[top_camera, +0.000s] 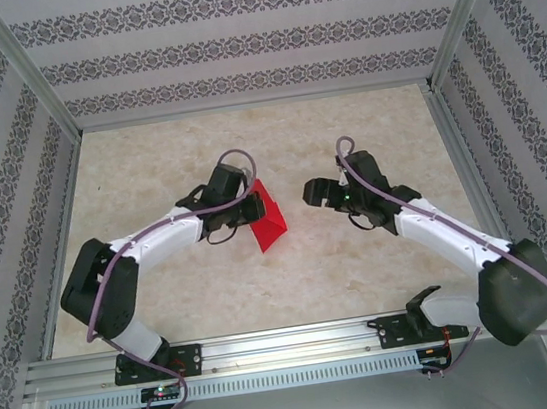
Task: Fold a paper plane with a square sheet of paper (pick it up from the middle)
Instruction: Turn over the paper at the center of the table.
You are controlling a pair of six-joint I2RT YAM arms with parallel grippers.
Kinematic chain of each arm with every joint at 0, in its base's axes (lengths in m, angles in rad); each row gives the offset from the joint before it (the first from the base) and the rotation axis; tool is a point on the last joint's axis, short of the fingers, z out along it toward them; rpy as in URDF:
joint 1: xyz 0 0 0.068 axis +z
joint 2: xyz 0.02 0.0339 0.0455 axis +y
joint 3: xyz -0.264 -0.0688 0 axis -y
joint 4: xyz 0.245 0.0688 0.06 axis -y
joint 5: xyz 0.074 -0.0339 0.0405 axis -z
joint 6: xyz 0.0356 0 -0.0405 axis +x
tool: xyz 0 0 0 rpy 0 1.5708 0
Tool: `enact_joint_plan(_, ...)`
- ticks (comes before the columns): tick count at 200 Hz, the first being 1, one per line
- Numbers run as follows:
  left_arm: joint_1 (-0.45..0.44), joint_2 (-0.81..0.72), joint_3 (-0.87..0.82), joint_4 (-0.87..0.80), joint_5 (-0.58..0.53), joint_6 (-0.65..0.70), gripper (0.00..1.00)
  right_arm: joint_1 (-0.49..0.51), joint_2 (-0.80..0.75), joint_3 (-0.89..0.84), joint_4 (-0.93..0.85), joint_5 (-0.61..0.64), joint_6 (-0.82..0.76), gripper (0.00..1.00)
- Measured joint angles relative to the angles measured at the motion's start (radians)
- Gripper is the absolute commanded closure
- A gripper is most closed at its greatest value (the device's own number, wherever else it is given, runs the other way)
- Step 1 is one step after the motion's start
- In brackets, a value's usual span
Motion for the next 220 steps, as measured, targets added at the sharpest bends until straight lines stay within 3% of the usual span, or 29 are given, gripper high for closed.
enact_joint_plan(59, -0.090, 0.032, 0.330, -0.455, -0.430, 0.166, 0.97, -0.099, -0.169, -0.068, -0.060, 0.053, 0.000, 0.02)
enact_joint_plan(97, -0.196, 0.238, 0.529, -0.642, -0.766, 0.211, 0.98, -0.153, -0.239, -0.114, -0.078, 0.073, 0.000, 0.02)
enact_joint_plan(130, -0.251, 0.460, 0.649, -0.776, -0.962, 0.210, 0.98, -0.194, -0.246, -0.119, -0.115, 0.076, 0.000, 0.02)
enact_joint_plan(166, -0.278, 0.609, 0.708, -0.842, -1.045, 0.209, 0.98, -0.203, -0.267, -0.118, -0.162, 0.098, -0.002, 0.02)
enact_joint_plan(220, -0.307, 0.700, 0.718, -0.840, -0.965, 0.186, 0.94, -0.257, -0.263, -0.115, -0.203, 0.154, -0.002, 0.02)
